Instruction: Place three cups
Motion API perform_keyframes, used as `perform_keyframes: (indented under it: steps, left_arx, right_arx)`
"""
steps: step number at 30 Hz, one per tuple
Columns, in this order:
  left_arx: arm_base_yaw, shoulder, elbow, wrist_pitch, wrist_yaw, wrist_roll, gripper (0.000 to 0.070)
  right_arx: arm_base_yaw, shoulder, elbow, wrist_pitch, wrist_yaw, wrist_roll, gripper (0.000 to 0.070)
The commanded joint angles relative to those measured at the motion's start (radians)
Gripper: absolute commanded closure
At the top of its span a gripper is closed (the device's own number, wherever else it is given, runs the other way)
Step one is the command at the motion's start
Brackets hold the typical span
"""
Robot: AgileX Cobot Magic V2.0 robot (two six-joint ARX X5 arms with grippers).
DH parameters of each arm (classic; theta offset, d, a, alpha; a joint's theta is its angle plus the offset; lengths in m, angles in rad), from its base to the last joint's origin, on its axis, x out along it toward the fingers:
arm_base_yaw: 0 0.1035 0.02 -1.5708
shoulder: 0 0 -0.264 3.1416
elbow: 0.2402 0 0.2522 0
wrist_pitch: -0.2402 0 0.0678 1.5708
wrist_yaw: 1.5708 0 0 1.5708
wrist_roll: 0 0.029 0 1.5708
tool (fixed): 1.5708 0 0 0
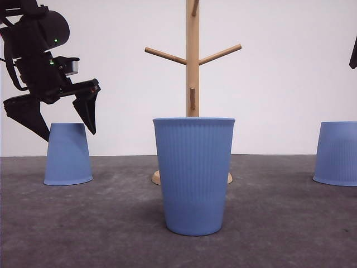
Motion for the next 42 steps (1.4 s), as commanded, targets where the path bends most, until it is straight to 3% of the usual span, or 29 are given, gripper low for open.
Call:
perform_keyframes:
  steps: [1, 8, 14, 22, 29, 36, 42]
  left_arx:
    - [-0.004, 0.029, 0.024, 0.017, -0.008, 0.010, 0.0059]
    - [-0.004, 0.057, 0.024, 0.032, -0.011, 0.009, 0.0077]
    - [-0.008, 0.060, 0.024, 0.032, -0.010, 0.011, 0.0386]
    - [-0.010, 0.058, 0.045, 0.015, -0.009, 0.034, 0.0394]
    - [0.010, 0.055, 0.249, -0.169, 0.017, 0.061, 0.0394]
    - [0.056, 0.054, 0.569, -0.318, 0.318, 0.044, 0.0393]
    - [0.089, 0.055, 0.781, -0.360, 0.557, -0.007, 0.0393]
  right_arx:
    - [0.000, 0.004, 0.016, 0.009, -0.003, -0.008, 0.0128]
    - [0.000, 0.004, 0.016, 0.009, -0.003, -0.009, 0.0128]
    - [0.000, 0.004, 0.016, 0.009, -0.003, -0.019, 0.0128]
    - [0.000, 0.004, 0.016, 0.009, -0.002, -0.022, 0.0128]
    - [0.000, 0.004, 0.016, 0.009, -0.002, -0.022, 0.0128]
    - [0.000, 0.004, 0.016, 0.010, -0.002, -0.023, 0.0128]
    - [0.000, 0.004, 0.016, 0.013, -0.002, -0.022, 0.0128]
